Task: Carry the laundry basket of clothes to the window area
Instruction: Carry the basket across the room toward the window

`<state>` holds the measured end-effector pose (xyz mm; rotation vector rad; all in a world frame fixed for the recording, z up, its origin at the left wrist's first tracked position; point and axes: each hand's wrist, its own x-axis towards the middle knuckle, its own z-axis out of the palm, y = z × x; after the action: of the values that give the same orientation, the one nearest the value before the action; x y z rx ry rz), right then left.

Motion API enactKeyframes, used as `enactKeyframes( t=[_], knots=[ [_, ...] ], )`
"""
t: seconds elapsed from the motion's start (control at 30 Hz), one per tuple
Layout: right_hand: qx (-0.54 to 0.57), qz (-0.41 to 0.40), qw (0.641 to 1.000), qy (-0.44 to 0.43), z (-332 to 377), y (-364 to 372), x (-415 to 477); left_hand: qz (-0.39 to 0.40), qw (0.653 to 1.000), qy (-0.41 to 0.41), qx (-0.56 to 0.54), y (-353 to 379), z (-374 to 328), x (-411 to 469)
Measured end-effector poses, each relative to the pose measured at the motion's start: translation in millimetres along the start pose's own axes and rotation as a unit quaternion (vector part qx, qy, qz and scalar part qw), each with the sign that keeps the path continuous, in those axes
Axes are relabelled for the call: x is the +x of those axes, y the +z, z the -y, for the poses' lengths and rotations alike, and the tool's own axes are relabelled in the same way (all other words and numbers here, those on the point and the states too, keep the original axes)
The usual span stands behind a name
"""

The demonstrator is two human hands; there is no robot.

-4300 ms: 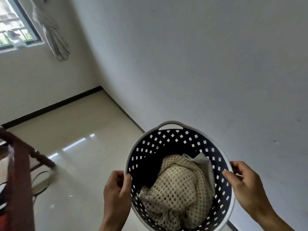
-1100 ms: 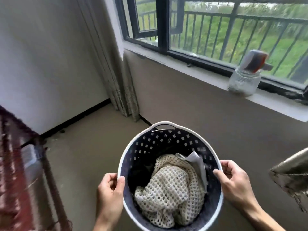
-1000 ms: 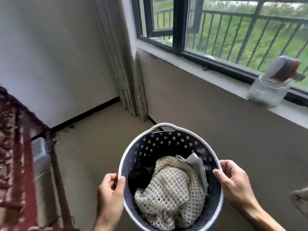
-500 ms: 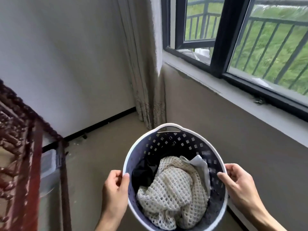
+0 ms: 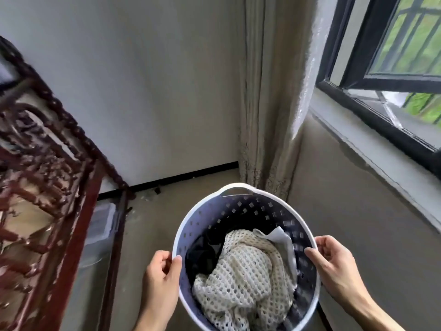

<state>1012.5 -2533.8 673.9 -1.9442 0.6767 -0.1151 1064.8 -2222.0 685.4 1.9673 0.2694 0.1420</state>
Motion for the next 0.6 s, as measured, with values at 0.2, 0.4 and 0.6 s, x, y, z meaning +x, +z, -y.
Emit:
enactKeyframes(
  t=[0.2, 0.4, 0.6],
  knots=[
    [-0.066, 0.099, 0.992, -0.047, 62, 42, 114, -0.061, 0.997, -0.045, 0.012, 14, 0, 75],
    [-0.096, 0.118, 0.987, -0.043, 99, 109, 208, -0.091, 0.992, -0.082, 0.018, 37, 5, 182],
    [-0.103, 0.09, 0.991, -0.003, 148, 165, 293, -0.058, 0.995, -0.07, 0.051, 52, -12, 313]
  ],
)
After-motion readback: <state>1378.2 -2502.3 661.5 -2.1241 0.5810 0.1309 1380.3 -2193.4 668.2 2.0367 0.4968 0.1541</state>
